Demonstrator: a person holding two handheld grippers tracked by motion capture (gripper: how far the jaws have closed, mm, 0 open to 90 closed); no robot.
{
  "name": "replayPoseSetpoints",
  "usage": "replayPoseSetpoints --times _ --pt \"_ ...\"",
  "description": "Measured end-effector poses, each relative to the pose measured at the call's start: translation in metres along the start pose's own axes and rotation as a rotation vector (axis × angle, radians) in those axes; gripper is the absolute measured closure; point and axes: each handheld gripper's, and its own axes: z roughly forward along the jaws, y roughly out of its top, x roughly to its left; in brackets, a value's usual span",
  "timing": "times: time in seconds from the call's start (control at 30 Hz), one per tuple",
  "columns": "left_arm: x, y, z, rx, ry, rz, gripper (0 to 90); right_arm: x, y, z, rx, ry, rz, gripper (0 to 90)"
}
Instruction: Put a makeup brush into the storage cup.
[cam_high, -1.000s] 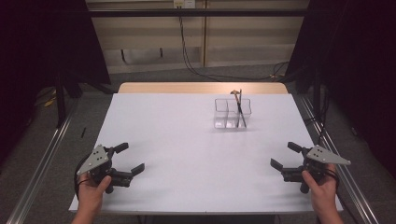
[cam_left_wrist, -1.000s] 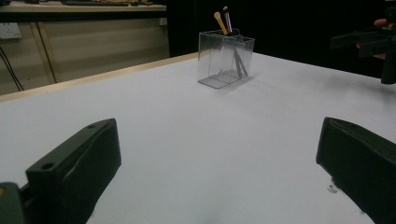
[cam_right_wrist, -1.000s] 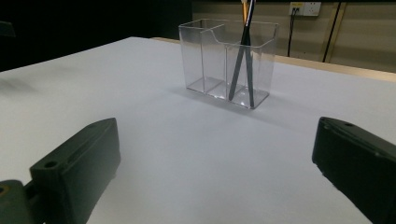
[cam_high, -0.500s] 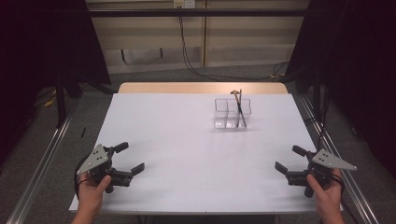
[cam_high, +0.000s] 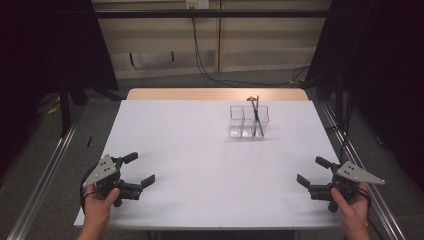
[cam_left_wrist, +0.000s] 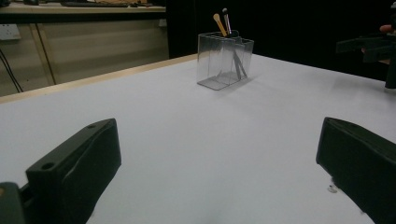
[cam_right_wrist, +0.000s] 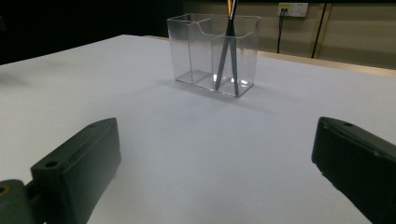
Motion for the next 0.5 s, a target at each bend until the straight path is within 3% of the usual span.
replayPoseSetpoints --times 0.5 --pt "0.0018 0.0001 -0.0015 -0.008 0.004 -0.009 0.0 0.0014 0.0009 0.0019 0.000 0.004 -0.023 1.1"
